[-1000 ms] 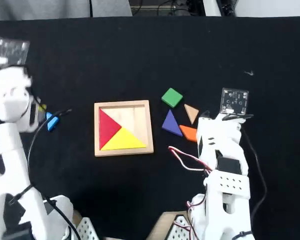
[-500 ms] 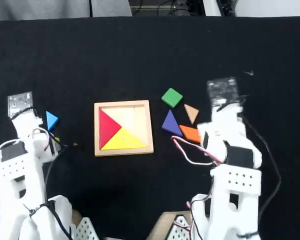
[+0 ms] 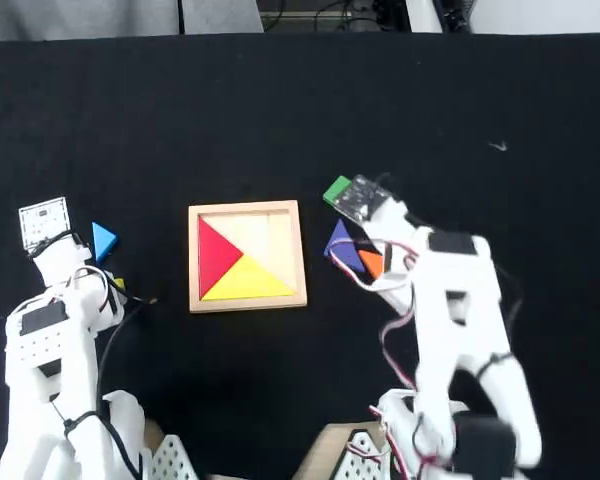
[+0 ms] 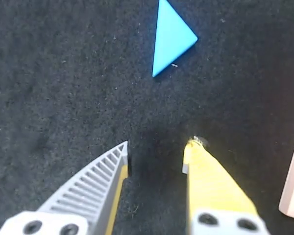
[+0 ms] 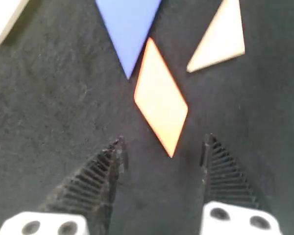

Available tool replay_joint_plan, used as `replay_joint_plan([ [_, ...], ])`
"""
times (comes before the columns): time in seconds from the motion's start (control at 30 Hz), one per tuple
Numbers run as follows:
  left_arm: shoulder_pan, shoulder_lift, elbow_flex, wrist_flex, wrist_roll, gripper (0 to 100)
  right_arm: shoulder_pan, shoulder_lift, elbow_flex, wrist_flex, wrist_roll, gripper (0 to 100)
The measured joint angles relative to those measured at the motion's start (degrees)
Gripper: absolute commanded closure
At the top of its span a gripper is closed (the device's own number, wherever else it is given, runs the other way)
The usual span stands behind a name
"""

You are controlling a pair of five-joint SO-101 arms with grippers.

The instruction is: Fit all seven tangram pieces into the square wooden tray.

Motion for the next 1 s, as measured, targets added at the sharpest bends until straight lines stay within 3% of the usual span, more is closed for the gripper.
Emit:
replay_joint_plan([
  [0.57,0.09,0.0,0.0,0.0,0.0,81,-3.69,20.4,-9.85,-2.11,2.37,74.9],
  [0.77,0.44,0.0,0.0,-0.44,0.0,81,-3.52,24.35,-12.84,-3.43,3.96,88.0],
  [1.0,0.44,0.0,0.0,-0.44,0.0,81,-1.58,26.73,-16.35,-4.31,4.84,88.5],
])
